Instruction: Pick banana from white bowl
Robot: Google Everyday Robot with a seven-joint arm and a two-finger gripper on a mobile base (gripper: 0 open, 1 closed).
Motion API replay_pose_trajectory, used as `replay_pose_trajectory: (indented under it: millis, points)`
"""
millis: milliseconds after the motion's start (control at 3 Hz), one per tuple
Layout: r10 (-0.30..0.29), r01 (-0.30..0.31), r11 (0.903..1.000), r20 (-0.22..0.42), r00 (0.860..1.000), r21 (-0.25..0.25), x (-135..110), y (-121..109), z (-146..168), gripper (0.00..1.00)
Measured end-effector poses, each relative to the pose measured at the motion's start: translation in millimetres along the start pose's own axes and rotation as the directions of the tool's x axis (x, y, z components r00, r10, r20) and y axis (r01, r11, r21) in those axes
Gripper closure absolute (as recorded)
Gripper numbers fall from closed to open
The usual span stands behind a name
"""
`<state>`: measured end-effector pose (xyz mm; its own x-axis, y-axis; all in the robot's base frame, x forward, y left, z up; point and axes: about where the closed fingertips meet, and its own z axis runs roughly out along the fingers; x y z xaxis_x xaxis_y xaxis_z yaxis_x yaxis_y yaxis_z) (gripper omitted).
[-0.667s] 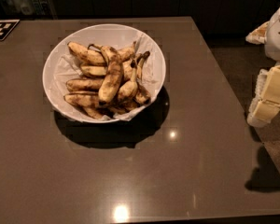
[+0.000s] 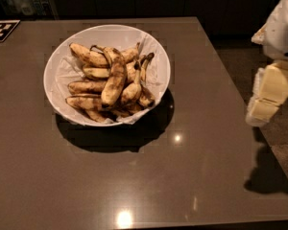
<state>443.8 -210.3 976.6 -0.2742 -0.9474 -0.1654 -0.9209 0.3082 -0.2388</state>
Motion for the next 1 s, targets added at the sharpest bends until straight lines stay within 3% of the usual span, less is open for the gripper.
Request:
replay_pose_trajectory:
  millis: [333, 667, 1000]
  points:
    - [0.017, -0.018, 0.9997, -0.125, 0.992, -0.014, -51.1, -8.9, 15.5, 0.00]
    - [0.030, -0.030, 0.9995, -0.141, 0.990, 0.000, -123.3, -14.2, 30.6, 0.00]
    - [0.062, -0.060, 0.9980, -0.103, 0.993, 0.023, -147.0, -15.8, 31.4, 0.00]
